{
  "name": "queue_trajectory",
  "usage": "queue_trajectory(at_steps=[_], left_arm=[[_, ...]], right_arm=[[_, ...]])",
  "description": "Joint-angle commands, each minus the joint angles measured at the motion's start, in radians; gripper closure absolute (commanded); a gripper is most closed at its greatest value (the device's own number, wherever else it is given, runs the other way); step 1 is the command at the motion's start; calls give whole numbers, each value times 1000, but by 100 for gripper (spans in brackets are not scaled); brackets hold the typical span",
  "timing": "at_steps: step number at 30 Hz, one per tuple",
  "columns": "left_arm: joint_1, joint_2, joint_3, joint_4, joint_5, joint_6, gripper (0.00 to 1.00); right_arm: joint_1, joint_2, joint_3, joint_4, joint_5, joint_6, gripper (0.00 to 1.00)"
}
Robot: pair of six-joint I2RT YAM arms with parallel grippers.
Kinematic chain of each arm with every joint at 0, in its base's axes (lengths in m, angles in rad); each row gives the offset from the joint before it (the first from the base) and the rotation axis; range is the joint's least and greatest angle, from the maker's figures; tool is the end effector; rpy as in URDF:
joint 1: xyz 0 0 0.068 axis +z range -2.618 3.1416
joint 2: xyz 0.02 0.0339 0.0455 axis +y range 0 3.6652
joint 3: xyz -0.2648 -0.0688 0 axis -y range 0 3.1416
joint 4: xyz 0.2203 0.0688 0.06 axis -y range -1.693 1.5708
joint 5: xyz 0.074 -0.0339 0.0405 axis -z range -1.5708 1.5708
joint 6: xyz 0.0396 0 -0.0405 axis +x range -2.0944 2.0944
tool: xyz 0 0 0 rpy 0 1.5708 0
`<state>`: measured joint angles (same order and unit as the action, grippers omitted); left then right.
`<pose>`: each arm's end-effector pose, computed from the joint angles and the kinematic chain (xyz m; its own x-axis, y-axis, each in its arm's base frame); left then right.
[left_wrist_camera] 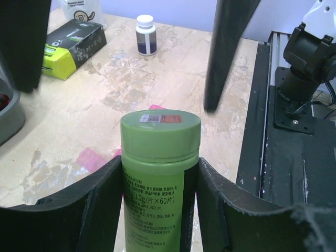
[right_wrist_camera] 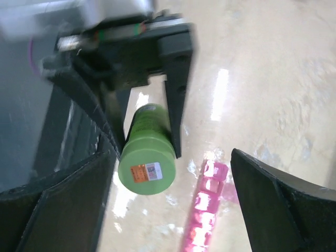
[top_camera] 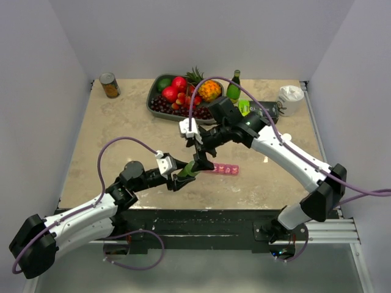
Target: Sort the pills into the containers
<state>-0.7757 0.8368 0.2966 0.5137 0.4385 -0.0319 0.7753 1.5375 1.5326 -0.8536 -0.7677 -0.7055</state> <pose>0.1112 -0.1326 0.2454 -0.0488 0.0074 -0.9988 0.9359 0.3496 -0.0431 0.1941 0.2288 0.3595 0.1252 -0.5305 -0.8384 -0.9807 -0.1941 -0.0236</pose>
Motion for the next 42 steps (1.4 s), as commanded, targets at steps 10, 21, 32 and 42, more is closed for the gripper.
queue_trajectory(at_steps=[10,21,32,42], left_arm=[[-4,-4,39,65,-35,3,100],[-4,-11,41,65,-87,4,100],[-4,-28,42,40,-92,21,100],[-4,-18,131,-175,126,196,100]], right_arm=[[-30,-136,-224,358,229,899,1],[-5,-128,-290,352,235,864,8],[9,-103,-270,331,148,674,70],[28,-26,-40,-181,7,-449,82]])
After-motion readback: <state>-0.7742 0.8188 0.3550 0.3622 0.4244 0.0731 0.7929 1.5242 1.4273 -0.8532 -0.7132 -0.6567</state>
